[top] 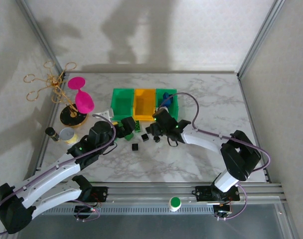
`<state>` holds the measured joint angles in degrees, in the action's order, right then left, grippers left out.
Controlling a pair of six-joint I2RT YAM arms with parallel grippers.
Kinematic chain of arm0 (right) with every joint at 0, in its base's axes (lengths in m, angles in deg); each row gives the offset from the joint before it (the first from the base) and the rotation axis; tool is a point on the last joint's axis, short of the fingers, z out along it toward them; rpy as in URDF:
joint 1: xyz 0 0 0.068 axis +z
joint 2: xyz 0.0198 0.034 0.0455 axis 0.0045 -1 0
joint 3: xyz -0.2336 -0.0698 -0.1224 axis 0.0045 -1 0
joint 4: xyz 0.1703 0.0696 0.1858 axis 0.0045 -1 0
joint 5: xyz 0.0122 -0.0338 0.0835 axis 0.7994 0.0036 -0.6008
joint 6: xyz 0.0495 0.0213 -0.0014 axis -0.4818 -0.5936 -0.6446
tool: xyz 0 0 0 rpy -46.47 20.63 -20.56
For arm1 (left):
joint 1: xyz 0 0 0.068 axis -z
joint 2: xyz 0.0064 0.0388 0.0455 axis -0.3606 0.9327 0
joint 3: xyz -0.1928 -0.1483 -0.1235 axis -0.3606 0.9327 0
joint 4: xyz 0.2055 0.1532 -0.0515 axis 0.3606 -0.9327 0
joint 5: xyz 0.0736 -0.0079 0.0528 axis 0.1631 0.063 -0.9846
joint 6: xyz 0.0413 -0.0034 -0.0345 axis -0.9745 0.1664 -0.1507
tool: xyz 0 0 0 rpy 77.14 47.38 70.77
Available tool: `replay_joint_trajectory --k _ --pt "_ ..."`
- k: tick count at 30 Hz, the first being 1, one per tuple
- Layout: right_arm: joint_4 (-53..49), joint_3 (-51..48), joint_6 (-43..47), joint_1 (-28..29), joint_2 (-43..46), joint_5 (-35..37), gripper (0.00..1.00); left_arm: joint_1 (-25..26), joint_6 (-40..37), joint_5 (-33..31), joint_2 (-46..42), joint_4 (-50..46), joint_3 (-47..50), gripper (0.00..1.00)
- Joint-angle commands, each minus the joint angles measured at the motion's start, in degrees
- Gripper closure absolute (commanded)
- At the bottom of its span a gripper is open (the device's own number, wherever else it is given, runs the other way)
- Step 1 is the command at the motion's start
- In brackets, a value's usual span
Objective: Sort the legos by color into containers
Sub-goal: Pick up the lego from the center of the table.
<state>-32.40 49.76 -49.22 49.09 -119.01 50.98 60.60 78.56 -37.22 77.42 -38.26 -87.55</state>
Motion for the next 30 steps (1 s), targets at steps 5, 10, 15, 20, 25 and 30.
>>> replay_joint_trajectory --k 5,10,15,20,25,30 --pt "2.8 -4.6 -0.2 2.3 -0.3 -1.7 0.41 1.0 -0.6 0.5 -2.2 -4.7 2.1 0.00" --pt "3.1 -3.1 2.6 2.9 -3.0 -1.8 0.47 1.0 -0.3 0.0 -3.3 -5.3 2.8 0.00" --pt "2.7 -0.6 4.1 3.2 -6.3 -0.5 0.49 1.0 -0.1 -1.0 -4.2 -6.4 3.2 0.00" --pt "2.9 0.5 4.7 3.2 -8.4 -0.3 0.57 1.0 -0.4 -1.8 -4.9 -7.1 3.7 0.00" --pt "3.5 0.3 4.6 3.2 -8.4 -0.7 0.66 1.0 -0.1 -1.1 -5.0 -6.3 3.9 0.00" --pt "2.4 0.8 3.9 3.2 -8.6 -0.5 0.72 1.0 0.3 -1.5 -5.0 -6.7 3.5 0.01"
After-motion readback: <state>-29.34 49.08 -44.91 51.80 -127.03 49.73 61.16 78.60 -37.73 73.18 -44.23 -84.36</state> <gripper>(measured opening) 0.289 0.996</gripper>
